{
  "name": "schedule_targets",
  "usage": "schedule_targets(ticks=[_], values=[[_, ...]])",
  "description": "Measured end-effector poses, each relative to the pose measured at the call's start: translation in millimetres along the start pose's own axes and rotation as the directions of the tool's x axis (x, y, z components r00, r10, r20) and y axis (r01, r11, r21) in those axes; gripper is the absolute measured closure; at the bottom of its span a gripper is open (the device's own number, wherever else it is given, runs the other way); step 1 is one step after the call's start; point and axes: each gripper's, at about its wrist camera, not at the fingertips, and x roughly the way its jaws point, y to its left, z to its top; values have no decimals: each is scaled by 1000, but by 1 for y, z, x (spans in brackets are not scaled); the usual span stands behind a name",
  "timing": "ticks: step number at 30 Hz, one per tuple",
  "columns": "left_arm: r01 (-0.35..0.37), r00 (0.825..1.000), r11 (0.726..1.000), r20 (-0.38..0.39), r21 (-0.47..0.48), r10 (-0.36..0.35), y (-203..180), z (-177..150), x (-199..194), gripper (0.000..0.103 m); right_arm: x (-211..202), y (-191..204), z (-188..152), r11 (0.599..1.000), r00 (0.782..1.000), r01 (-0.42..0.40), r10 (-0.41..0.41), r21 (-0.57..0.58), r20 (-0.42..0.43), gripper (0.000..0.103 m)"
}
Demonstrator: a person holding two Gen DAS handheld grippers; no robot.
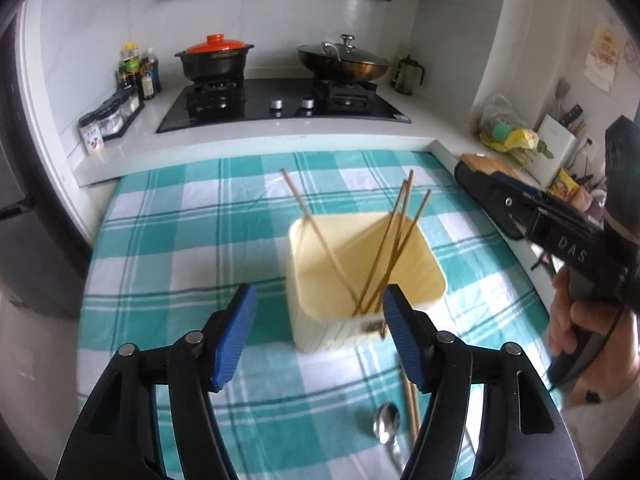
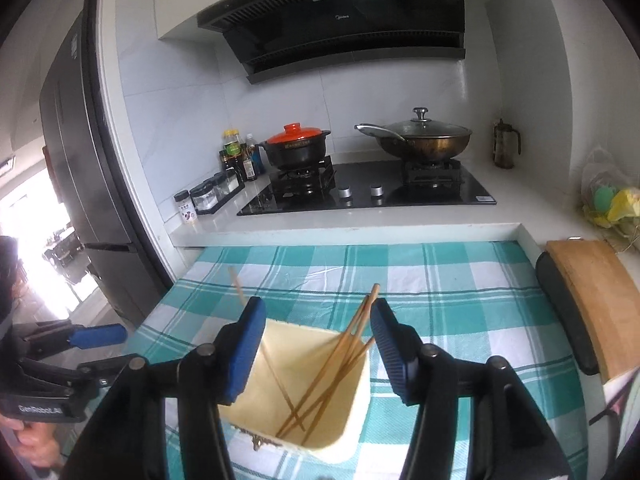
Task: Organize utensils
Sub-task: 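Lift both open grippers out and move them over the steel spoons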
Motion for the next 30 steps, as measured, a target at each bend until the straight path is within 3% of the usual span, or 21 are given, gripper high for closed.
schedule_targets(ticks=[5,9,13,19,23,26,30], values=[[-73,996,995,-43,71,76,14,-74,-49,33,-57,15,-42,996,999,-14,10,-88,-53,47],[-88,995,995,-54,35,90,20,-140,-83,30,-104,21,-88,991,994,-47,33,-125,-107,47],[-113,994,993,-7,-11,113,8,-185,-107,29,-147,29,-142,983,993,5,-26,-185,-114,47],[-13,998,998,68,-67,18,-32,-219,-111,23,-185,34,-208,998,997,5,-10,-67,-72,47],[35,997,995,75,-92,-28,-56,-233,-107,23,-197,46,-241,997,997,70,-71,-34,-35,47],[87,995,992,64,-92,-81,-71,-244,-108,23,-204,52,-257,993,993,117,-118,-30,-20,47],[62,997,997,52,-47,-60,-82,-254,-108,22,-210,48,-257,989,989,146,-146,-14,-8,47]])
